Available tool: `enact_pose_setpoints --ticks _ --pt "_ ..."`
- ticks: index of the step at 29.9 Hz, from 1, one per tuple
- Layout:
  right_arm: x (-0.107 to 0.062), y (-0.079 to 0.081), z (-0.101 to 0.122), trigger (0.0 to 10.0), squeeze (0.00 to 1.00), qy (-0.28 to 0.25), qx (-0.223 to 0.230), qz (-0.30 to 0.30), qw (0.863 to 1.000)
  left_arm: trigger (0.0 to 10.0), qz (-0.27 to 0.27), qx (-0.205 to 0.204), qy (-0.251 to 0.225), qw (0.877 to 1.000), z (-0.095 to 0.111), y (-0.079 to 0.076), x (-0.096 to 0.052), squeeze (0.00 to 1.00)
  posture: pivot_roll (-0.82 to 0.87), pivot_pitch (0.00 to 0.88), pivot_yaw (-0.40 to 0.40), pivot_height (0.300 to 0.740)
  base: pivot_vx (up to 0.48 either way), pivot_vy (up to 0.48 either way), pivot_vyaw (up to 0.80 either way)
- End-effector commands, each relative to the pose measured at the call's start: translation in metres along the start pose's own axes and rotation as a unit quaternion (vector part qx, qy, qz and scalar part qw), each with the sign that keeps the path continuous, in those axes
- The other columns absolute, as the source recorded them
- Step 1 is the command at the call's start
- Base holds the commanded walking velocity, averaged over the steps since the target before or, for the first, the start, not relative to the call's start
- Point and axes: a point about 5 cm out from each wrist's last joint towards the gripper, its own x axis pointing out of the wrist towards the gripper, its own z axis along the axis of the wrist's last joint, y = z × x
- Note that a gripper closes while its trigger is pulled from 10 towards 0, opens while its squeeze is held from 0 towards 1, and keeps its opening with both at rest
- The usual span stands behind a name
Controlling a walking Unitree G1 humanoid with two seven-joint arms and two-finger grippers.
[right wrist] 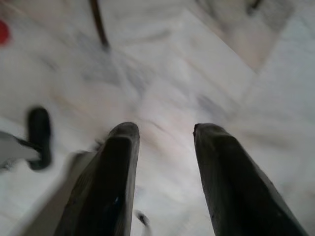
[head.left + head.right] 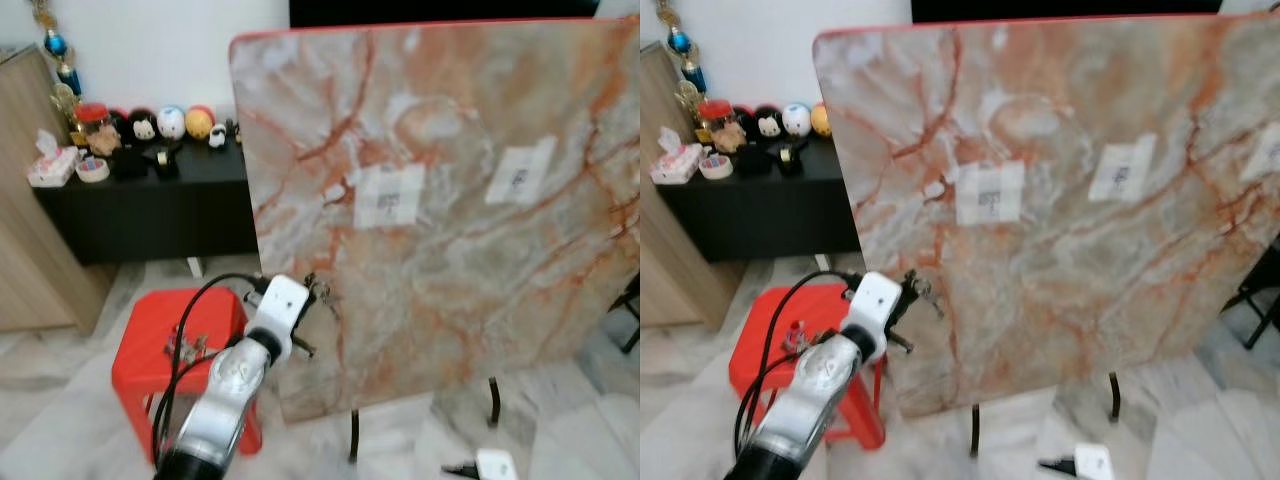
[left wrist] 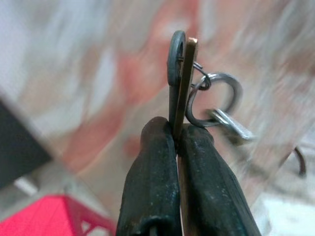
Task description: Hang keys on a hook
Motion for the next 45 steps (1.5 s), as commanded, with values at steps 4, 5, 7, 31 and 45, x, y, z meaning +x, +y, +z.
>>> enact_pose_setpoints --ticks 4,5,7,31,45 --pt "-0.001 -0.008 -0.006 10.0 0.0 0.005 0.001 -0.01 1.0 10.0 -0.016 0.004 -0.023 1.0 0.012 -0.007 0.004 0.0 0.08 0.0 -0.045 0.724 0.0 0.0 0.0" --pt "-0.001 -0.008 -0.006 10.0 0.0 0.005 0.001 -0.01 1.0 10.0 -0.015 0.003 -0.026 1.0 0.013 -0.008 0.005 0.0 0.08 0.0 -0.044 0.724 0.0 0.0 0.0" --pt "-0.001 -0.008 -0.005 10.0 0.0 0.004 0.0 -0.01 1.0 10.0 -0.016 0.002 -0.032 0.999 0.016 -0.008 0.006 0.0 0.07 0.0 -0.043 0.724 0.0 0.0 0.0" --pt "-0.001 -0.006 -0.005 10.0 0.0 0.004 -0.002 -0.008 1.0 10.0 -0.036 0.004 -0.07 0.997 0.047 -0.018 0.03 0.0 0.06 0.0 -0.034 0.724 0.0 -0.105 0.0" --pt "-0.001 -0.007 -0.004 10.0 0.0 0.005 -0.004 -0.008 1.0 10.0 -0.017 0.01 -0.071 0.997 0.048 -0.012 0.032 0.0 0.07 0.0 -0.042 0.724 0.034 -0.091 0.0"
